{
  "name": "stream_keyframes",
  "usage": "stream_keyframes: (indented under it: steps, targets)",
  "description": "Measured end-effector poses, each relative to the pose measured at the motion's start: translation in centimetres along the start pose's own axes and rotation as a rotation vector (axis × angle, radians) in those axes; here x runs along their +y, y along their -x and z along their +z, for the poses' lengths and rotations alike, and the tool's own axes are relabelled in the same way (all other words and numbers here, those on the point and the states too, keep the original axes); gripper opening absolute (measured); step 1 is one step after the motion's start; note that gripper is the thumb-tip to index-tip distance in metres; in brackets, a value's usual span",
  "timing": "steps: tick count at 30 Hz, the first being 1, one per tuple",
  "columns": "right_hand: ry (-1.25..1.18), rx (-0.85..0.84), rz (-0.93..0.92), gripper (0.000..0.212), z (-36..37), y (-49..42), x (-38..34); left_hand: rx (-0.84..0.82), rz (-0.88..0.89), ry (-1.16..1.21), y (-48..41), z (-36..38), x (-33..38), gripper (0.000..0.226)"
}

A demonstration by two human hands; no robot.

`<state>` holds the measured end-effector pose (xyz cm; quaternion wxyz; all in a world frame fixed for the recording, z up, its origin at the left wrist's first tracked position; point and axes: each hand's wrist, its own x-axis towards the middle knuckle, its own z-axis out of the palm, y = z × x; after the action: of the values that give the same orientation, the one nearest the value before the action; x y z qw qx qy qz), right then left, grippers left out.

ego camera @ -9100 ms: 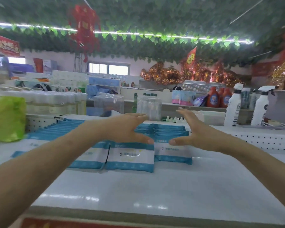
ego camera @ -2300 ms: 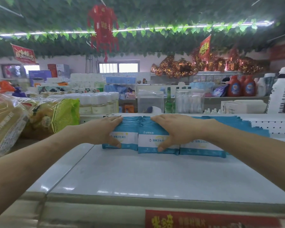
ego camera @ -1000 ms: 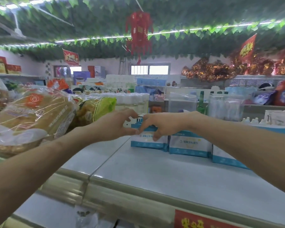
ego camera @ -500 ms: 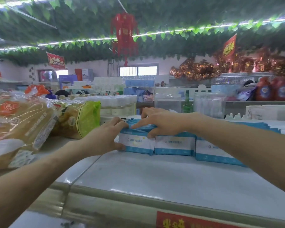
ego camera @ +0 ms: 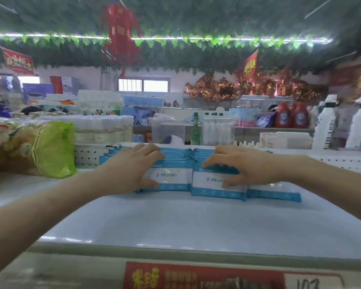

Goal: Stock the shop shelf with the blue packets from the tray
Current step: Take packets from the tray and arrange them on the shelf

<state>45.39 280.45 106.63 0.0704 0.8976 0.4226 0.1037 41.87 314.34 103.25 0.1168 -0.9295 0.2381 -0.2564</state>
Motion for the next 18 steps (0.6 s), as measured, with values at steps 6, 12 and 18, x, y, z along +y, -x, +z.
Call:
stream_keyframes:
  steps: [6, 12, 18]
  targets:
    - [-0.004, 0.026, -0.024, 0.055, 1.1, 0.5, -0.1, 0.024, -0.044, -0.086, -0.7, 2.6, 1.4, 0.083]
    - [0.127, 0.054, -0.087, 0.046, 1.1, 0.0, 0.3, -0.012, -0.066, -0.082, -1.0, 2.6, 1.4, 0.085]
    - [0.279, 0.121, -0.140, 0.049, 1.6, 1.0, 0.2, -0.025, -0.061, -0.068, -0.9, 2.3, 1.7, 0.088]
